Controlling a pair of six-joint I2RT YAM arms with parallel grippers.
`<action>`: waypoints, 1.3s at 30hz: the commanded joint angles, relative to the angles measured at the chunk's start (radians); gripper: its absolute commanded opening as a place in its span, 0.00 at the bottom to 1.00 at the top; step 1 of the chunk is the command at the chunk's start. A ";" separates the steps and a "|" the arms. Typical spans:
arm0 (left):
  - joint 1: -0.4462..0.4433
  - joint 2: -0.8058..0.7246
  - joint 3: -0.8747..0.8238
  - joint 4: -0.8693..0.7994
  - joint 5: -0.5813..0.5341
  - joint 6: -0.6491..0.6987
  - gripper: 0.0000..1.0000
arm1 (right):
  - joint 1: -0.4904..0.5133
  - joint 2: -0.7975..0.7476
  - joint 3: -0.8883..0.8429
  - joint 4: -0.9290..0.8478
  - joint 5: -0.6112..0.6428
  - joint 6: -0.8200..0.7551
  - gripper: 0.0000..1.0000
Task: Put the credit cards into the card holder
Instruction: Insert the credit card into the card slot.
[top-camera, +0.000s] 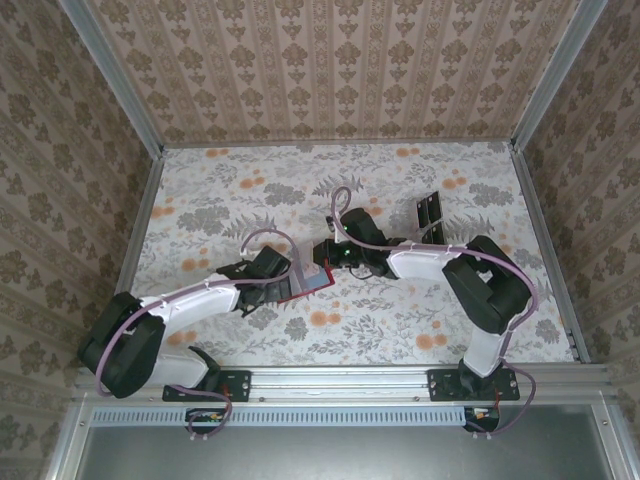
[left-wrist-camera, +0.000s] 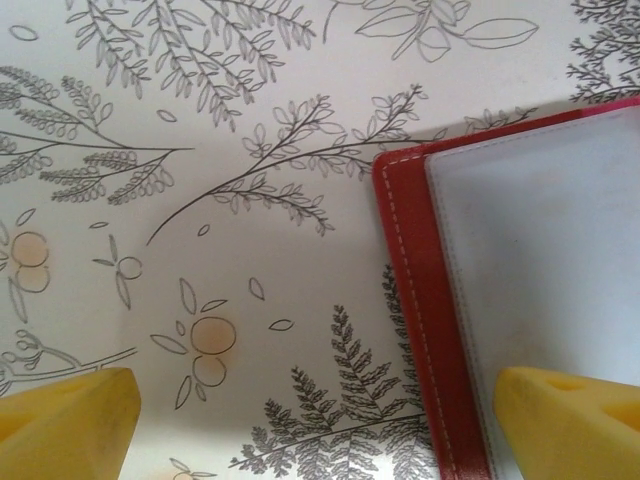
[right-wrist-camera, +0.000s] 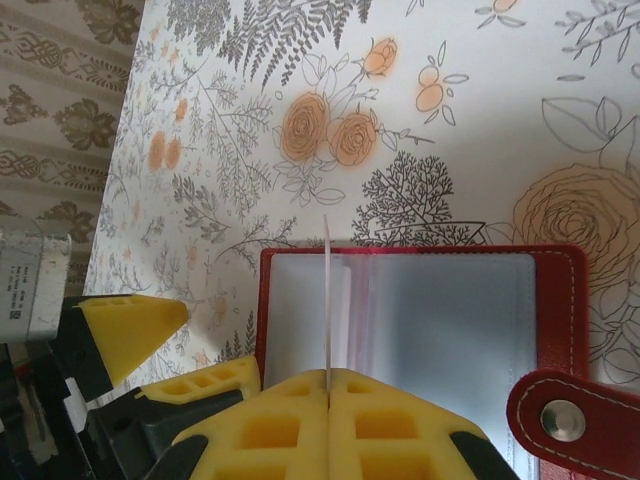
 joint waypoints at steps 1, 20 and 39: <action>-0.006 0.001 -0.005 -0.055 -0.042 -0.048 1.00 | 0.007 0.024 -0.026 0.091 -0.042 0.027 0.00; -0.006 0.022 -0.031 -0.059 -0.038 -0.073 1.00 | 0.016 0.128 -0.047 0.224 -0.038 0.048 0.00; -0.007 0.024 -0.044 -0.041 -0.031 -0.075 1.00 | 0.032 0.145 -0.055 0.262 -0.049 0.084 0.00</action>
